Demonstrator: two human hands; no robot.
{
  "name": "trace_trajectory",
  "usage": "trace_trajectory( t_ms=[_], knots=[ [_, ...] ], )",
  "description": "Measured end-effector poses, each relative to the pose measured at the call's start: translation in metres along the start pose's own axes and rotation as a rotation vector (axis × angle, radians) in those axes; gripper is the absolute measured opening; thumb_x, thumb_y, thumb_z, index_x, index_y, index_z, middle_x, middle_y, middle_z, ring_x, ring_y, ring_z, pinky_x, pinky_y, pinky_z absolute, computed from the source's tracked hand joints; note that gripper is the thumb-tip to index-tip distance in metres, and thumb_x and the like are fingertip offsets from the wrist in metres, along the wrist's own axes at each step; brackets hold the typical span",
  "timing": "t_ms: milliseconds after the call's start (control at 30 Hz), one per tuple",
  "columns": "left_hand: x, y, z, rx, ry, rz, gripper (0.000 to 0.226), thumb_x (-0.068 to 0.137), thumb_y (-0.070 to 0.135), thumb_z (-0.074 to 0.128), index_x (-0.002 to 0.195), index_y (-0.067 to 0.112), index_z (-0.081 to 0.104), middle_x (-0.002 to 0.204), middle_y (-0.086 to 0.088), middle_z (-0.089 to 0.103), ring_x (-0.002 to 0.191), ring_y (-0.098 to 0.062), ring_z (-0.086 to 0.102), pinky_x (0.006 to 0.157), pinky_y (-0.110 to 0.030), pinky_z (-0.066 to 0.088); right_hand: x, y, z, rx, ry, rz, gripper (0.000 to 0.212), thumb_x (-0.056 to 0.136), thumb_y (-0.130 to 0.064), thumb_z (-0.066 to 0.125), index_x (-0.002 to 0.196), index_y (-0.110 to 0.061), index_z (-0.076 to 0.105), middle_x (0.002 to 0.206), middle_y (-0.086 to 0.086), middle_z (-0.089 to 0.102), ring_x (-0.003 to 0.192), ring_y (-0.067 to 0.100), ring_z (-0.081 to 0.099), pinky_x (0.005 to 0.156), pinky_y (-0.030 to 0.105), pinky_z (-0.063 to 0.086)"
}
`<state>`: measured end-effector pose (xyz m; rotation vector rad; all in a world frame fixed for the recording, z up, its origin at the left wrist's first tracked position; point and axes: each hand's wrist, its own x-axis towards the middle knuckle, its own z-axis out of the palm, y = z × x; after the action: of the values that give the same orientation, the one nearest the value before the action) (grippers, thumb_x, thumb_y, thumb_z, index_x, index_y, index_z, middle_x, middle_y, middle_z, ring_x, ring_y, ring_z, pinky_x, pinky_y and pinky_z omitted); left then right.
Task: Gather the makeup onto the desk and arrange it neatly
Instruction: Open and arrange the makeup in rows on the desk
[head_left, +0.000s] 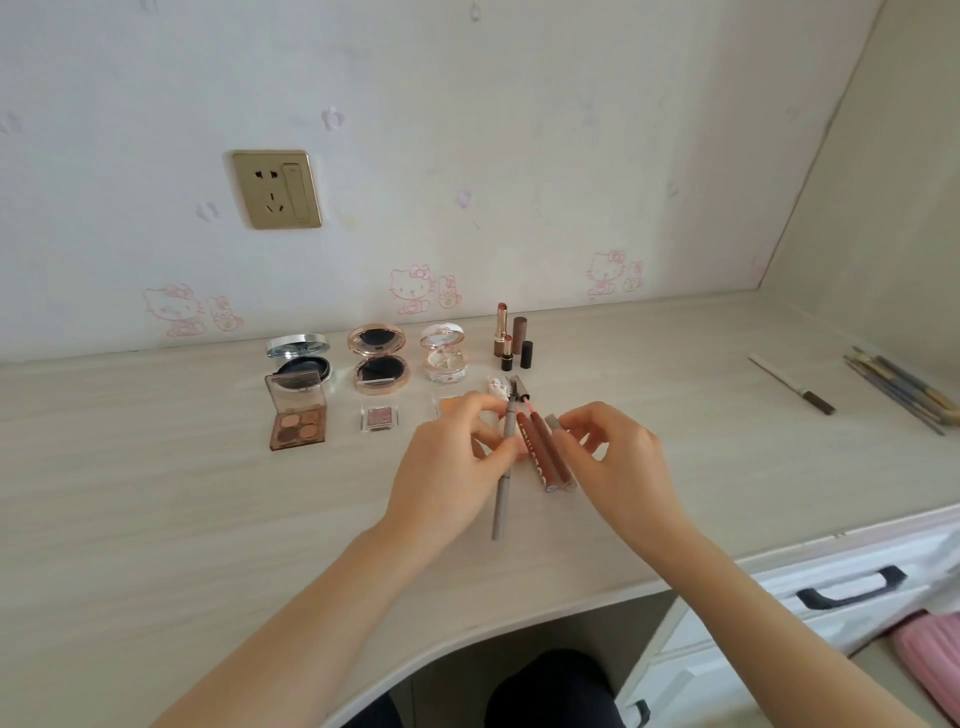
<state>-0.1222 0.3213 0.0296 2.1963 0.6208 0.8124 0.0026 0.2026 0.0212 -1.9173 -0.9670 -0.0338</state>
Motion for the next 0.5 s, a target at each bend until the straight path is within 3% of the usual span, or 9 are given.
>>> trace_trajectory(
  t_ms=[167,367,500],
  knots=[
    [0.021,0.018,0.030,0.112,-0.031,0.077,0.030,0.087,0.032,0.062,0.116,0.034,0.052,0.076,0.013,0.066,0.070,-0.003,0.060,0.069,-0.032,0.052,0.012,0.030,-0.021,-0.072,0.002,0.050,0.013,0.090,-0.027,0.060,0.103,-0.025,0.059,0.077,-0.008,0.061,0.075,0.005,0.056,0.062,0.013,0.040],
    [0.045,0.037,0.072,0.373,-0.140,0.187,0.037,0.091,0.034,0.051,0.128,0.030,0.045,0.081,0.009,0.061,0.086,-0.016,0.060,0.069,-0.034,0.049,0.030,0.064,-0.033,-0.229,-0.018,0.053,0.016,0.093,-0.030,0.054,0.106,-0.023,0.061,0.079,-0.008,0.059,0.077,0.011,0.053,0.063,0.023,0.040],
    [0.054,0.044,0.091,0.482,-0.200,0.215,0.033,0.092,0.032,0.049,0.124,0.025,0.050,0.091,0.002,0.063,0.096,-0.022,0.056,0.076,-0.039,0.049,0.034,0.077,-0.031,-0.390,-0.051,-0.018,0.020,0.094,-0.028,0.051,0.109,-0.019,0.061,0.090,-0.003,0.063,0.090,0.017,0.053,0.067,0.030,0.043]
  ],
)
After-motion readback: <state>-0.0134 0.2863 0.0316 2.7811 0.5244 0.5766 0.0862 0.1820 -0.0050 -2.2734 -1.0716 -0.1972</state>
